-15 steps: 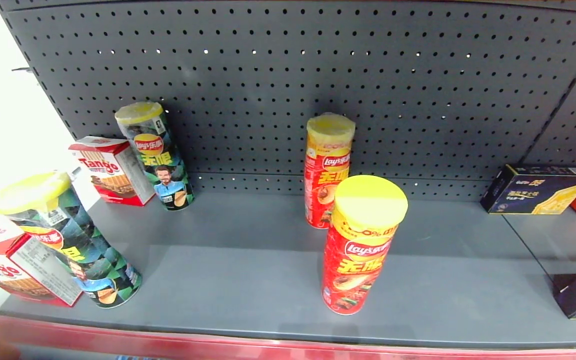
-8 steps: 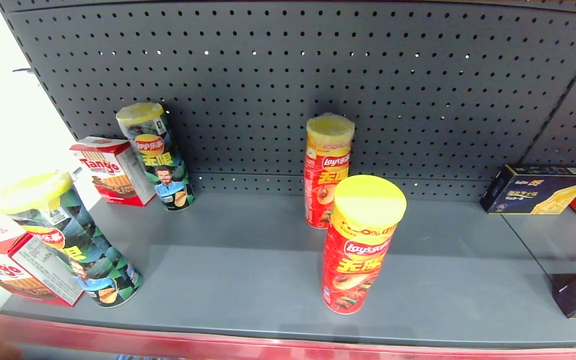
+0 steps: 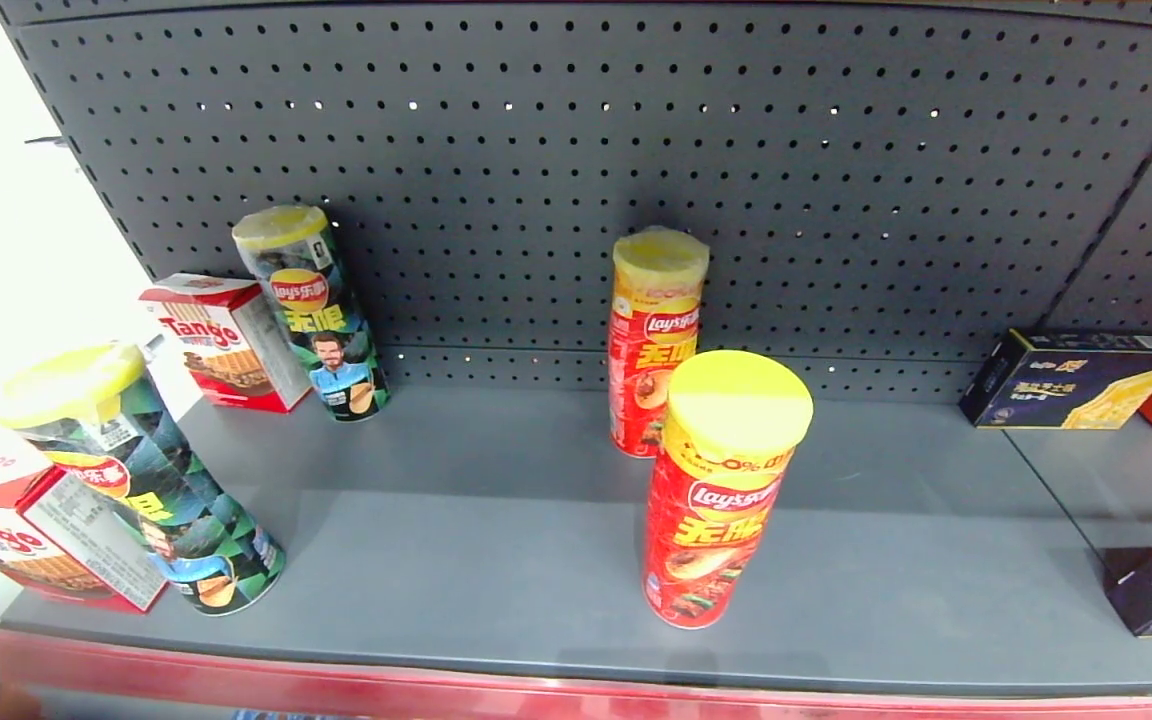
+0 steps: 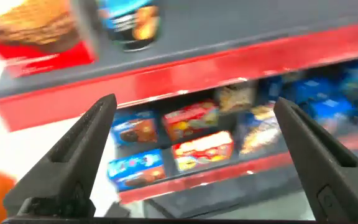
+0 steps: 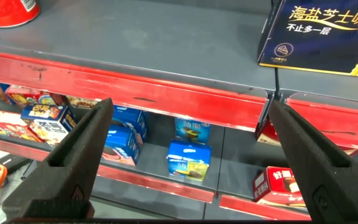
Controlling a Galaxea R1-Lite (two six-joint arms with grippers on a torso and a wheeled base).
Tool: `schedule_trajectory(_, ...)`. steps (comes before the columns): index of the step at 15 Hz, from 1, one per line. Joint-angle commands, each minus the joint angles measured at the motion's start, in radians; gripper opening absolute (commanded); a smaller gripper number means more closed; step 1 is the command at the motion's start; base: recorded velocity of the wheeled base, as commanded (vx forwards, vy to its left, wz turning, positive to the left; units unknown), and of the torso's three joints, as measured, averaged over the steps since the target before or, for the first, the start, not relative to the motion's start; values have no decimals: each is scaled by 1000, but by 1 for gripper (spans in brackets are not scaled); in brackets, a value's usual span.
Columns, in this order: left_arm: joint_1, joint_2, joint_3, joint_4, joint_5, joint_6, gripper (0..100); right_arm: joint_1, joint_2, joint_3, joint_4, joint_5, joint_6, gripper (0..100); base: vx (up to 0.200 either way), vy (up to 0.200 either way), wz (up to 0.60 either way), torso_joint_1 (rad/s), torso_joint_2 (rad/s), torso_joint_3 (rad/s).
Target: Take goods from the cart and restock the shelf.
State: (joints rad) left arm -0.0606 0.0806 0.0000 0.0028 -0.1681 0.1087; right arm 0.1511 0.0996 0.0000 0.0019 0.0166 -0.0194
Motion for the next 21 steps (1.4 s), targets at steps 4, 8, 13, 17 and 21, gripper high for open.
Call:
schedule_trajectory(4, 59, -81, 0, 0, 9, -20, 100, 1, 2, 0, 0, 0, -1, 100, 0, 0, 0, 0, 0, 0)
schedule_trajectory(8, 59, -81, 0, 0, 18, -20, 100, 1, 2, 0, 0, 0, -1, 100, 0, 0, 0, 0, 0, 0)
schedule_trajectory(13, 61, -81, 0, 0, 185, -95, 100, 1, 2, 0, 0, 0, -1, 100, 0, 0, 0, 0, 0, 0)
schedule_trajectory(17, 61, -81, 0, -3, 105, -95, 100, 1, 2, 0, 1, 0, -1, 100, 0, 0, 0, 0, 0, 0)
schedule_trajectory(21, 59, -81, 0, -3, 105, -95, 100, 8, 3, 0, 1, 2, -4, 100, 0, 0, 0, 0, 0, 0)
